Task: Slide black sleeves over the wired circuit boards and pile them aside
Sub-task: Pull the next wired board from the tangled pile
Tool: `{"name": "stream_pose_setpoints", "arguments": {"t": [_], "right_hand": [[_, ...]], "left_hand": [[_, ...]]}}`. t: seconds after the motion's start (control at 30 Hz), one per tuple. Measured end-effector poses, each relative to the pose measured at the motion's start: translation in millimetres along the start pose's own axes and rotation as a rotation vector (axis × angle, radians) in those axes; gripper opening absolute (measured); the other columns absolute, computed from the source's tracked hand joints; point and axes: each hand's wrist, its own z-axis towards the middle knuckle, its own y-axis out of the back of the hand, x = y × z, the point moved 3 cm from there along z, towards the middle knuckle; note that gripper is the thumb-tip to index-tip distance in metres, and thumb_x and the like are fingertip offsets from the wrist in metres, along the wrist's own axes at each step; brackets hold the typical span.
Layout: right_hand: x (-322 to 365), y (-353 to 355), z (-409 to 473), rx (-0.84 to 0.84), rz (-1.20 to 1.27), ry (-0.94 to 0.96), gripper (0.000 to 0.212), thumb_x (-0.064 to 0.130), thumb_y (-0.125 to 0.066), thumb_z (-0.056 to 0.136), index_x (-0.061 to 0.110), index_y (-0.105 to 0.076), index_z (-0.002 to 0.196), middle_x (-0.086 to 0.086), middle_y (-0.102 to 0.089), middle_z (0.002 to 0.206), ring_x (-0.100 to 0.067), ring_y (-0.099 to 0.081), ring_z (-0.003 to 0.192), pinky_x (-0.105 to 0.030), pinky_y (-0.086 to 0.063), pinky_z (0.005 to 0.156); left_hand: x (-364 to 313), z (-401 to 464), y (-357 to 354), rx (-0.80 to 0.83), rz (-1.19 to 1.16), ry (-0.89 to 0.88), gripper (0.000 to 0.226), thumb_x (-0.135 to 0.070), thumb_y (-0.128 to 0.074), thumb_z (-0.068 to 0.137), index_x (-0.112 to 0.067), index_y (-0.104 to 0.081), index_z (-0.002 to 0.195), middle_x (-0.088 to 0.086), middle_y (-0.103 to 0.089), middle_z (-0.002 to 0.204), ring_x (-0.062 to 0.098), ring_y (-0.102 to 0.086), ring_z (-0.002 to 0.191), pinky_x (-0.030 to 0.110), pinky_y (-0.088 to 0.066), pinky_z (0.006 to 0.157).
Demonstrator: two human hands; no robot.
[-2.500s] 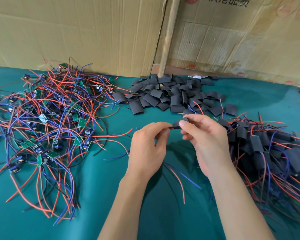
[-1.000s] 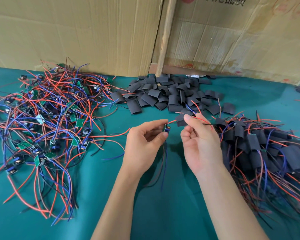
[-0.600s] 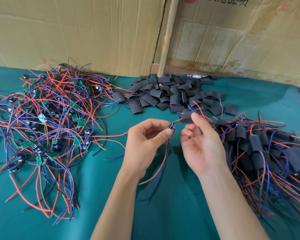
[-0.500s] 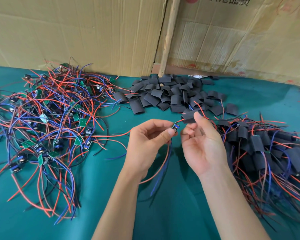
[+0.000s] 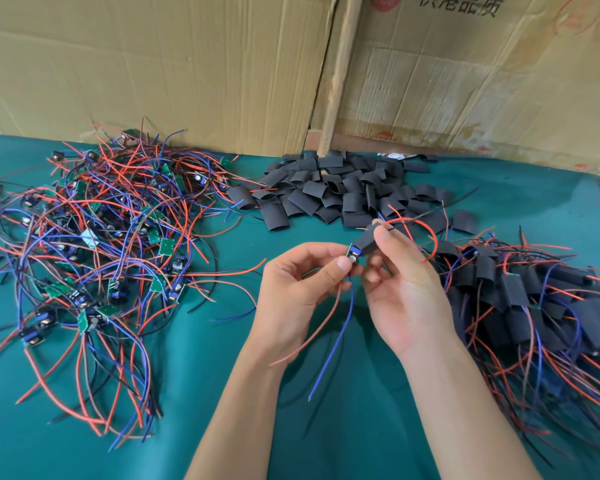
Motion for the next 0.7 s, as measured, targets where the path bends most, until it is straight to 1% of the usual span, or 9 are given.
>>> {"name": "stream_pose_setpoints", "arguments": {"t": [0.07, 0.2, 0.3, 0.37, 0.43, 0.5, 0.57, 0.63, 0.7], "right_hand": [[2.2, 2.4, 0.0, -0.007, -0.035, 0.022, 0.008, 0.016, -0.08, 0.072, 0.022, -0.078, 0.075, 0.006, -0.066, 0.078, -0.007, -0.054, 0.06, -0.017, -0.044, 0.052], [2.4, 1.3, -1.0, -0.01, -0.107, 0.034, 0.006, 0.018, -0.079, 0.074, 0.024, -0.078, 0.073, 0.007, -0.068, 0.077, -0.006, -0.058, 0.062, -0.017, -0.047, 0.055], [-0.2, 1.1, -1.0, -0.03, -0.093, 0.049, 0.007, 0.016, -0.078, 0.077, 0.02, -0.073, 0.079, 0.005, -0.068, 0.076, -0.007, -0.061, 0.063, -0.017, -0.048, 0.055], [-0.2, 2.0, -0.6, -0.046, -0.149, 0.087, 0.011, 0.011, -0.078, 0.082, 0.013, -0.07, 0.089, 0.003, -0.068, 0.081, -0.009, -0.062, 0.065, -0.019, -0.048, 0.057], [0.2, 2.9, -0.6, -0.078, -0.179, 0.122, 0.017, 0.007, -0.078, 0.085, 0.01, -0.067, 0.098, 0.002, -0.068, 0.08, -0.01, -0.063, 0.065, -0.02, -0.048, 0.056], [0.3, 4.0, -1.0, -0.094, -0.157, 0.127, 0.012, 0.005, -0.077, 0.086, 0.013, -0.068, 0.088, 0.004, -0.069, 0.075, -0.008, -0.062, 0.063, -0.019, -0.048, 0.056], [1.9, 4.9, -1.2, -0.087, -0.177, 0.133, 0.014, 0.005, -0.076, 0.086, 0.016, -0.07, 0.081, 0.003, -0.071, 0.074, -0.009, -0.063, 0.064, -0.019, -0.048, 0.057], [4.0, 5.4, -0.9, -0.067, -0.258, 0.136, 0.01, 0.006, -0.078, 0.085, 0.014, -0.073, 0.087, 0.001, -0.074, 0.079, -0.011, -0.065, 0.068, -0.02, -0.048, 0.058], [4.7, 7.6, 0.2, -0.064, -0.306, 0.133, 0.013, 0.006, -0.079, 0.083, 0.012, -0.073, 0.093, -0.002, -0.075, 0.082, -0.013, -0.066, 0.07, -0.02, -0.048, 0.057]], "left_hand": [[-0.4, -0.3, -1.2, 0.005, 0.029, -0.011, 0.014, -0.017, -0.078, 0.079, -0.015, -0.079, 0.093, 0.009, -0.076, 0.091, 0.027, -0.07, 0.088, 0.027, -0.054, 0.072], [-1.8, 0.0, -0.8, -0.028, 0.128, -0.038, 0.013, -0.021, -0.078, 0.078, -0.019, -0.081, 0.091, 0.005, -0.078, 0.091, 0.022, -0.074, 0.083, 0.023, -0.055, 0.07], [-2.2, 1.1, 0.0, -0.055, 0.168, -0.049, 0.014, -0.021, -0.078, 0.076, -0.017, -0.081, 0.089, 0.007, -0.079, 0.09, 0.022, -0.074, 0.08, 0.023, -0.056, 0.069], [-2.8, 1.9, 0.7, -0.062, 0.186, -0.064, 0.013, -0.018, -0.078, 0.076, -0.015, -0.081, 0.088, 0.007, -0.079, 0.087, 0.019, -0.073, 0.076, 0.023, -0.056, 0.068], [-3.0, 2.3, 1.7, -0.064, 0.204, -0.074, 0.011, -0.018, -0.078, 0.075, -0.017, -0.082, 0.085, 0.005, -0.079, 0.085, 0.017, -0.073, 0.074, 0.023, -0.057, 0.068], [-2.5, 2.2, 1.8, -0.055, 0.221, -0.075, 0.009, -0.019, -0.079, 0.075, -0.02, -0.082, 0.083, 0.005, -0.079, 0.083, 0.015, -0.073, 0.074, 0.023, -0.058, 0.069], [-1.4, 2.1, 1.0, -0.055, 0.222, -0.073, 0.008, -0.015, -0.079, 0.077, -0.019, -0.082, 0.083, 0.006, -0.079, 0.082, 0.015, -0.072, 0.074, 0.023, -0.058, 0.07], [-0.6, 2.2, 2.2, -0.067, 0.233, -0.073, 0.012, -0.006, -0.078, 0.082, -0.017, -0.082, 0.086, 0.008, -0.079, 0.082, 0.014, -0.072, 0.075, 0.022, -0.057, 0.071], [-0.6, 2.4, 4.8, -0.064, 0.237, -0.058, 0.013, -0.001, -0.075, 0.086, -0.011, -0.08, 0.092, 0.009, -0.079, 0.084, 0.013, -0.072, 0.076, 0.021, -0.057, 0.072]]}}
